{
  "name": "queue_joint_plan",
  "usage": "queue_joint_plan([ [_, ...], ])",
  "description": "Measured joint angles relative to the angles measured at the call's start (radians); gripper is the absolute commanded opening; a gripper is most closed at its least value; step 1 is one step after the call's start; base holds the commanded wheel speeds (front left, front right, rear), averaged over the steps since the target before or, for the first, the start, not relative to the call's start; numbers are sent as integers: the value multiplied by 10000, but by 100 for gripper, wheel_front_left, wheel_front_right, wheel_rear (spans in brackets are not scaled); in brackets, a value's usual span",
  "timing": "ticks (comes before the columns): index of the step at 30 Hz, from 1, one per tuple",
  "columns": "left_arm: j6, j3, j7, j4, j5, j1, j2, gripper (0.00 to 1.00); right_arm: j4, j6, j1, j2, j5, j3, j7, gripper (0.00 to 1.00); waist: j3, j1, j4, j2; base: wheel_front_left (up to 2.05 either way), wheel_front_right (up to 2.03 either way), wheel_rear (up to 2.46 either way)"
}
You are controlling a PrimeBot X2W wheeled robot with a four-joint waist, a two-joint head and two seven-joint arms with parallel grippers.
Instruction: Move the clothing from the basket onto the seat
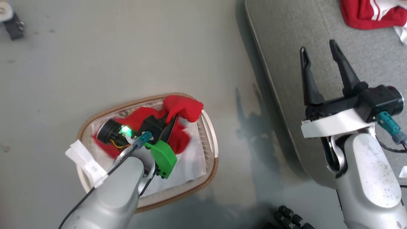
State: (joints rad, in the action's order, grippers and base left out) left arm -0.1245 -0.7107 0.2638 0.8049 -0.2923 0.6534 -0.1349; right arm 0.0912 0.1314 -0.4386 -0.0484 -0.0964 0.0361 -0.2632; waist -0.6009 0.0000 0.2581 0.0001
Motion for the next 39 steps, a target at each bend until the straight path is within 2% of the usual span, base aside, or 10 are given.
queue_joint_plan([
  [7, -19, 305, 2, -2178, 167, -442, -608, 0, 309, 0, 591, 0, 270, -88, -2, 100, 1267, 0, -394, 0, 0, 0, 0],
  [13, -31, 265, 2, -3170, 249, -457, -930, 0, 625, 0, 1191, -2, 401, -136, -2, 100, 2423, 0, -665, 0, 0, 0, 0],
  [28, -44, 121, -364, -3885, -531, 1571, -1666, 0, 1427, 0, 1785, -2, 443, 612, 0, 100, 4874, 0, -1084, 0, 0, 0, 0],
  [39, -44, -25, -514, -4405, -819, 3124, -1718, 0, 2328, 0, 1494, -2, 821, 1409, 0, 100, 5480, -1, -1236, 0, 0, 0, 0],
])
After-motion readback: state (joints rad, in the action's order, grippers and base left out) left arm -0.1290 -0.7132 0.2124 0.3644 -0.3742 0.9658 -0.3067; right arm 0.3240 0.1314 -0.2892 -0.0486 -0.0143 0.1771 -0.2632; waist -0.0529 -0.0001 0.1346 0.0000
